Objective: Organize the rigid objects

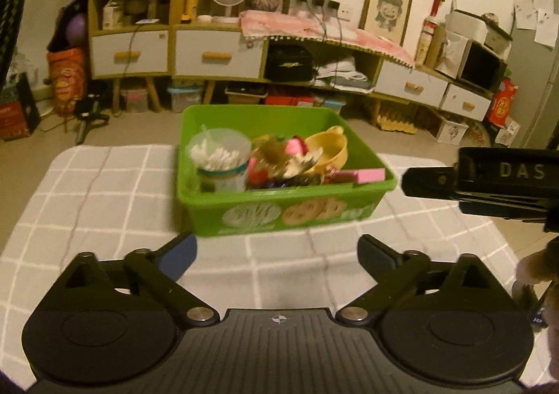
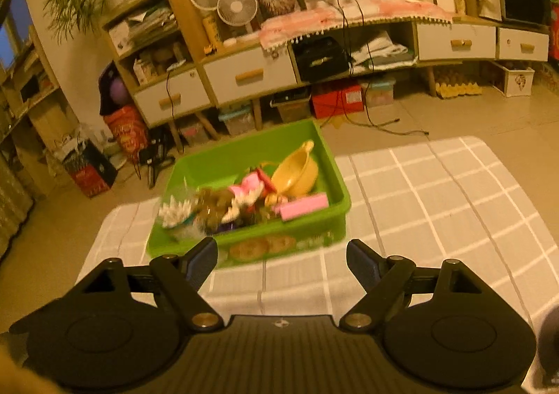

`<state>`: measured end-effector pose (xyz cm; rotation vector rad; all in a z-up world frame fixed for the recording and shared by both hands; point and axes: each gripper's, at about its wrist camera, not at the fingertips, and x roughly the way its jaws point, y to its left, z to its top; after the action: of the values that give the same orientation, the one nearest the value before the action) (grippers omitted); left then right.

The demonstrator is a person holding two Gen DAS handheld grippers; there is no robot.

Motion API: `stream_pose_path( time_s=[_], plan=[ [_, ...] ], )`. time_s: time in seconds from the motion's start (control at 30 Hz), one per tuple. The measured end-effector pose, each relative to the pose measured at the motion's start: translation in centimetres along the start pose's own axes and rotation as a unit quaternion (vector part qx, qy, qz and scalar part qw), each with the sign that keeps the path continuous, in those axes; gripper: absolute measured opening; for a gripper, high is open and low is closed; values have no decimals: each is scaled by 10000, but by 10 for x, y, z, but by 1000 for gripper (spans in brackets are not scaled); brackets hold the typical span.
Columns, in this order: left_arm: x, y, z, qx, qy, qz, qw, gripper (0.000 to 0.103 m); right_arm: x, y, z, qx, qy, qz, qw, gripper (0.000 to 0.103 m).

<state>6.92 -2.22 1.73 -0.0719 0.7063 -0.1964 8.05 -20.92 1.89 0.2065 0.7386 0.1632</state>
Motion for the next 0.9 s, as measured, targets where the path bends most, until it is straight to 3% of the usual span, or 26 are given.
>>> stream_pose_path(
  time_s=[0.17,0.3,0.47,0.9],
  plan=[
    [-7,8,-20,0,185,130,9997,101,-8,6,-19,-345,138,-165,9992,69],
    [-13,20,-34,-272,345,211,9988,101,-8,3,-44,-598,259,-270,9975,70],
    [-26,23,-29,-191,359,428,9983,101,-8,-5,-46,-355,512,-253,9977,70],
    [-31,24,-20,-322,542,855,9943,101,-24,1,-42,-464,350,-237,9980,70]
  ],
)
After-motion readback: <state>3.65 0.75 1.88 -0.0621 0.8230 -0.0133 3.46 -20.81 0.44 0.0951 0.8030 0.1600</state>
